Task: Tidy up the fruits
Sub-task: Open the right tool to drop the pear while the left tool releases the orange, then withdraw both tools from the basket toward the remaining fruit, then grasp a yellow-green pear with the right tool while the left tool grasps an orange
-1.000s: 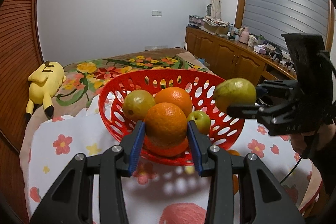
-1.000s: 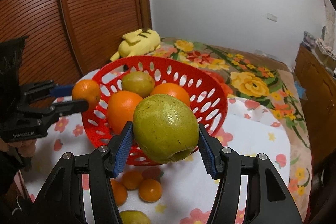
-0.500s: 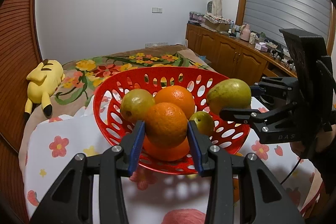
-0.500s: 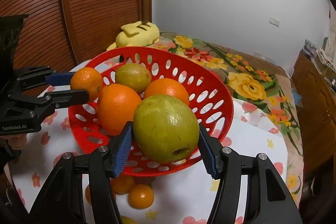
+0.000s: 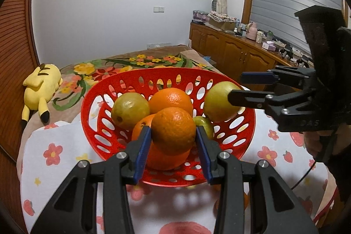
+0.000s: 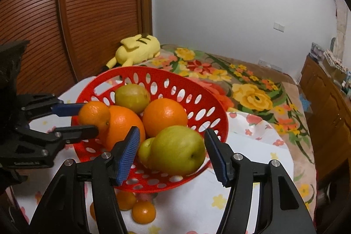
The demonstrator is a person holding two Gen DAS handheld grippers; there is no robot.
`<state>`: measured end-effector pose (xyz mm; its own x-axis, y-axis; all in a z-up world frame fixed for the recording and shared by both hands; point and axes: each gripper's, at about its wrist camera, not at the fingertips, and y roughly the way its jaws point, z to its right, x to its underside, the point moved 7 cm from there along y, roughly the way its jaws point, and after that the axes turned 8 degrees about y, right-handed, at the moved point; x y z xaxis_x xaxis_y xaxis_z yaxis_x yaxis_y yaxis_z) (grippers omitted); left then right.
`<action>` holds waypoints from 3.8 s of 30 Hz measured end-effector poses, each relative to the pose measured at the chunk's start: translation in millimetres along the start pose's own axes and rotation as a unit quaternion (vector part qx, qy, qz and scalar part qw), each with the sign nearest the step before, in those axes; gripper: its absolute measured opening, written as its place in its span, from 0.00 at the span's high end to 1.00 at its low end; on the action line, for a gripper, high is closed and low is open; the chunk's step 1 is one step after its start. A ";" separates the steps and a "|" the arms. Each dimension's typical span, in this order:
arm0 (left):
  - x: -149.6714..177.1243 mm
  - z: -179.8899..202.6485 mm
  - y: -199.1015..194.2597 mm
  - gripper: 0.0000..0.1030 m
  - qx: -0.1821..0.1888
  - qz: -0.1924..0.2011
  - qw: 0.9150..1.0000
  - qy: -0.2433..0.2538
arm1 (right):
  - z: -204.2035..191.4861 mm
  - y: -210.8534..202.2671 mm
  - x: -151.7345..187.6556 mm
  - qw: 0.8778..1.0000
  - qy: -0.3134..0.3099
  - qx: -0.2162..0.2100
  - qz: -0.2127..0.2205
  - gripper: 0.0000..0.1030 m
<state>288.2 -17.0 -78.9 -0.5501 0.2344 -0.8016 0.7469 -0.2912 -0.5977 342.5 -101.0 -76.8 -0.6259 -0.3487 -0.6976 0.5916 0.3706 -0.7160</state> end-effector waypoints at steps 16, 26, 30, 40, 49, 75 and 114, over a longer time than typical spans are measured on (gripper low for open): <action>-7.5 24.3 3.2 0.61 0.021 0.001 1.000 0.010 | 4.3 -36.9 13.9 1.000 0.015 0.002 0.022 0.39; -5.0 32.6 6.5 0.61 0.022 -0.005 1.000 0.013 | 5.9 -56.1 35.8 0.999 0.032 0.006 0.024 0.37; -4.0 35.1 3.5 0.51 0.013 0.002 1.000 0.012 | 5.9 -62.8 47.1 0.999 0.043 0.007 0.024 0.37; 5.3 34.3 -18.2 0.44 0.014 0.011 1.000 -0.001 | 1.9 -76.9 69.2 0.997 0.071 0.003 0.028 0.37; 27.5 38.2 -37.0 0.41 0.016 0.011 1.000 -0.008 | -6.3 -83.2 91.6 0.996 0.084 0.008 0.023 0.37; 73.2 30.3 -30.4 0.32 0.003 -0.012 1.000 -0.023 | -30.7 -51.2 134.6 0.995 0.100 -0.013 -0.028 0.37; 78.6 81.0 1.3 0.31 0.060 -0.063 0.996 -0.008 | -18.5 -63.4 175.5 0.992 0.117 -0.001 -0.043 0.49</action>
<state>215.7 -74.1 -143.8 -0.6434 0.2611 -0.7197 0.6220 -0.3698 -0.6902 185.7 -169.7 -153.3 -0.7746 -0.1696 -0.6093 0.5303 0.3506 -0.7719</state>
